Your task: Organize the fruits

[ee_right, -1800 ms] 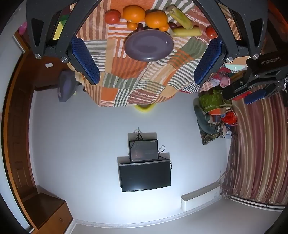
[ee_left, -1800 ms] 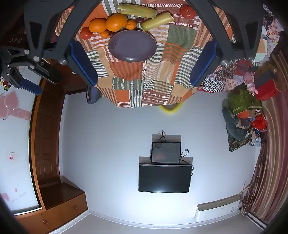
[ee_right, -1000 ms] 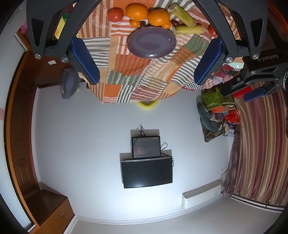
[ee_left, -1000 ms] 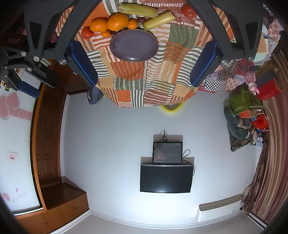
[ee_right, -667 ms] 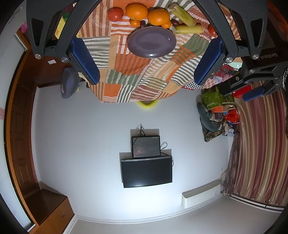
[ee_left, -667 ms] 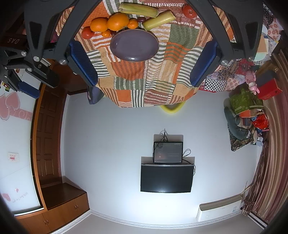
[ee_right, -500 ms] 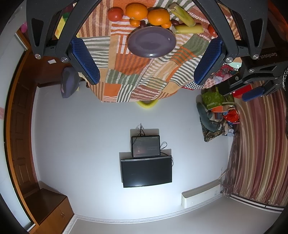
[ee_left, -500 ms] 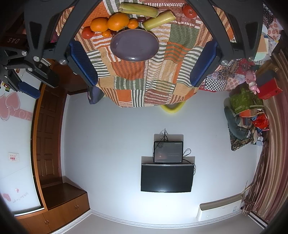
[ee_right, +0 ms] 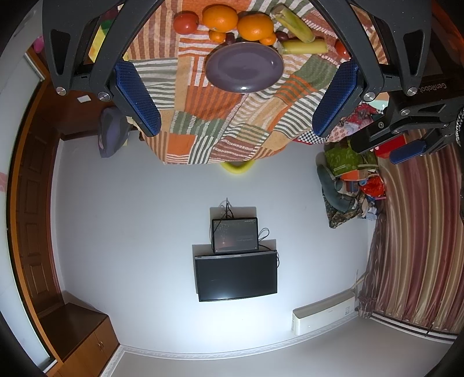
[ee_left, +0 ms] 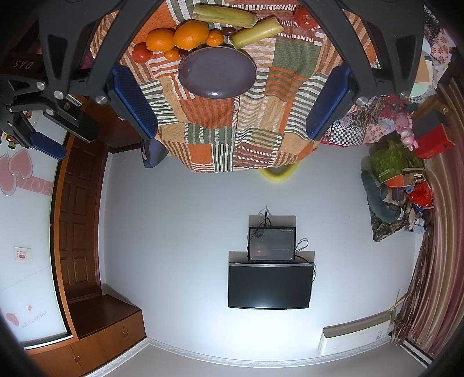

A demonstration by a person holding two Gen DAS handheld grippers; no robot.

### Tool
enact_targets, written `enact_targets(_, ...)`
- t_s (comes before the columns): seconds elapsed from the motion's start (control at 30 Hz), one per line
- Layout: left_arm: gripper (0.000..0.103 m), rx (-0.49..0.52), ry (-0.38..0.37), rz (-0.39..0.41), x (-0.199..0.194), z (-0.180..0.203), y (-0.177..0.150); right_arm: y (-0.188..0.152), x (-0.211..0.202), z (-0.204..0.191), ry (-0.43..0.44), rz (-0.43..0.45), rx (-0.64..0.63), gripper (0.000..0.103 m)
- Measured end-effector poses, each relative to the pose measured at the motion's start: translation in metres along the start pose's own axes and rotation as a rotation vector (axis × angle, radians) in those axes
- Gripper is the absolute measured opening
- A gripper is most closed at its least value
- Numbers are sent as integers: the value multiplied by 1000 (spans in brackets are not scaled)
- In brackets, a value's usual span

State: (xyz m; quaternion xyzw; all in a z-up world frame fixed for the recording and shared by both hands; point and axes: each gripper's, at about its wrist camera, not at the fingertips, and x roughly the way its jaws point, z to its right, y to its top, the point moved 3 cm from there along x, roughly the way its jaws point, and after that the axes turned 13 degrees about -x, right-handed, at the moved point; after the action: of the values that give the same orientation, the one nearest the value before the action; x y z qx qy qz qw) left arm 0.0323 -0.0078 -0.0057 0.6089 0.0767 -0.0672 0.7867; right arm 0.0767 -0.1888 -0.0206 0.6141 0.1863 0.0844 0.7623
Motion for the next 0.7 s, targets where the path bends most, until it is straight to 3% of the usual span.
enact_targets(0.7, 103, 2, -5, 0, -3, 4, 2, 0, 1, 1, -4, 0, -3, 103)
